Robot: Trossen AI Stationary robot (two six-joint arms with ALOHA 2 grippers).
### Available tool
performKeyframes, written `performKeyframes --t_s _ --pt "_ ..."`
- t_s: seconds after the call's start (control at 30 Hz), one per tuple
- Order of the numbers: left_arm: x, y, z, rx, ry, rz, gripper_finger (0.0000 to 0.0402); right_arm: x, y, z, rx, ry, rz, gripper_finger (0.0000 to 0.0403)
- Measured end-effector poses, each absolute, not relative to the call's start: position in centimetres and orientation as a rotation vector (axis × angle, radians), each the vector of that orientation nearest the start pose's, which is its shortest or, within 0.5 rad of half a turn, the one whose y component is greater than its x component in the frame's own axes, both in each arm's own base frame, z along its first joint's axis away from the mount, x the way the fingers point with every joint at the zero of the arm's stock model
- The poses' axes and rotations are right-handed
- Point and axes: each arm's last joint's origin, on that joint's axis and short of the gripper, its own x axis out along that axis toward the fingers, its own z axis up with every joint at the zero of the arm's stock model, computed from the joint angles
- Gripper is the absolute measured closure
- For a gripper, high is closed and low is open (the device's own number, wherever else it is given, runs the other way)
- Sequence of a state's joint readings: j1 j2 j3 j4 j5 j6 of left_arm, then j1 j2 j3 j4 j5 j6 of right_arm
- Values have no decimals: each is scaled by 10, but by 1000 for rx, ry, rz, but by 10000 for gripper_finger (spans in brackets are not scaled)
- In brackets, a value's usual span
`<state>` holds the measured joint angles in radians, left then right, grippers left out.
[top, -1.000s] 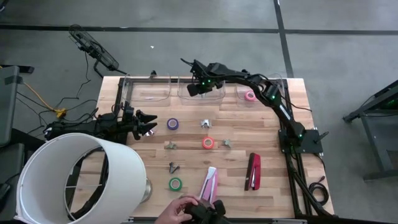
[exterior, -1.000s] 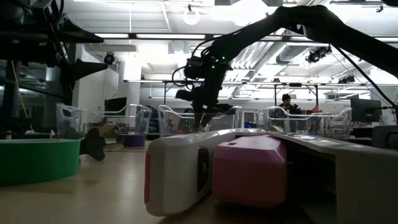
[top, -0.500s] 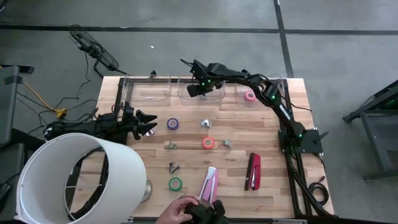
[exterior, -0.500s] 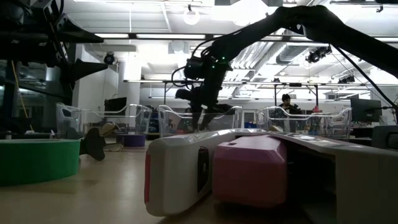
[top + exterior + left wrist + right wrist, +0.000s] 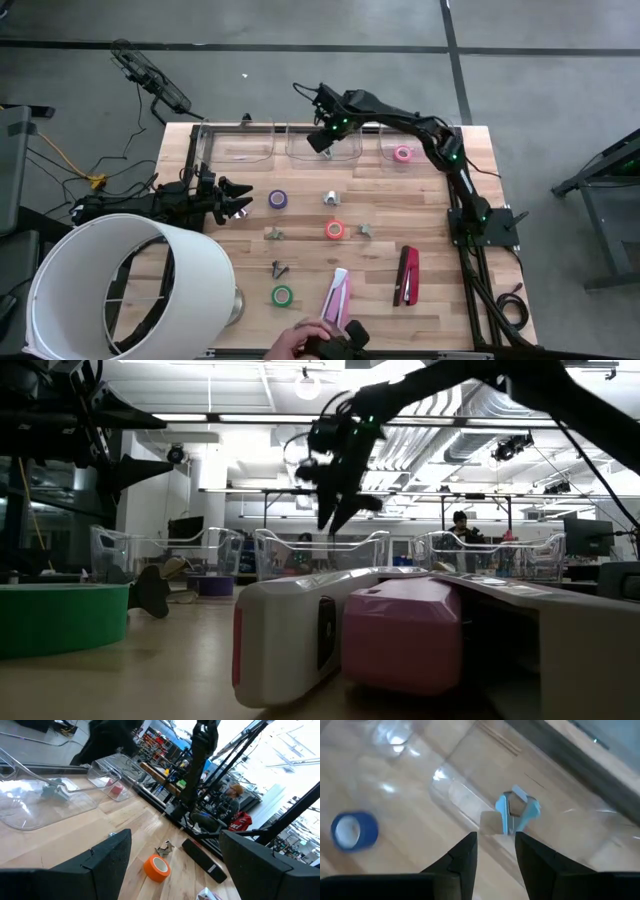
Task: Pick and place Stapler, Stapler remover, tape
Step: Put the right gray stapler remover into the middle transparent bin
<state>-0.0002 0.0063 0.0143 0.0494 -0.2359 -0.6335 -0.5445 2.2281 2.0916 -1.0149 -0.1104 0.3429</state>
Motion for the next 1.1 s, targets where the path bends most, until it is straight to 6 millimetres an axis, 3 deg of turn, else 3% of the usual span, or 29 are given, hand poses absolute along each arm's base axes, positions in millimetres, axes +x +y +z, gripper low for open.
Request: performKeyframes --t_s 0.23,0.4,0.63,0.87,1.1 --pt "96 7 173 -637 -130 209 105 388 -216 285 513 1123 -544 278" --pt "96 7 173 -637 -130 209 105 380 -193 297 409 1226 -528 275" --pt "96 7 173 -637 -130 209 105 373 -154 320 279 1234 -502 217" --pt "96 7 173 -637 -130 209 105 339 -104 309 279 1204 -538 147" --pt "96 7 173 -637 -130 209 105 289 -59 279 386 1168 -487 135"
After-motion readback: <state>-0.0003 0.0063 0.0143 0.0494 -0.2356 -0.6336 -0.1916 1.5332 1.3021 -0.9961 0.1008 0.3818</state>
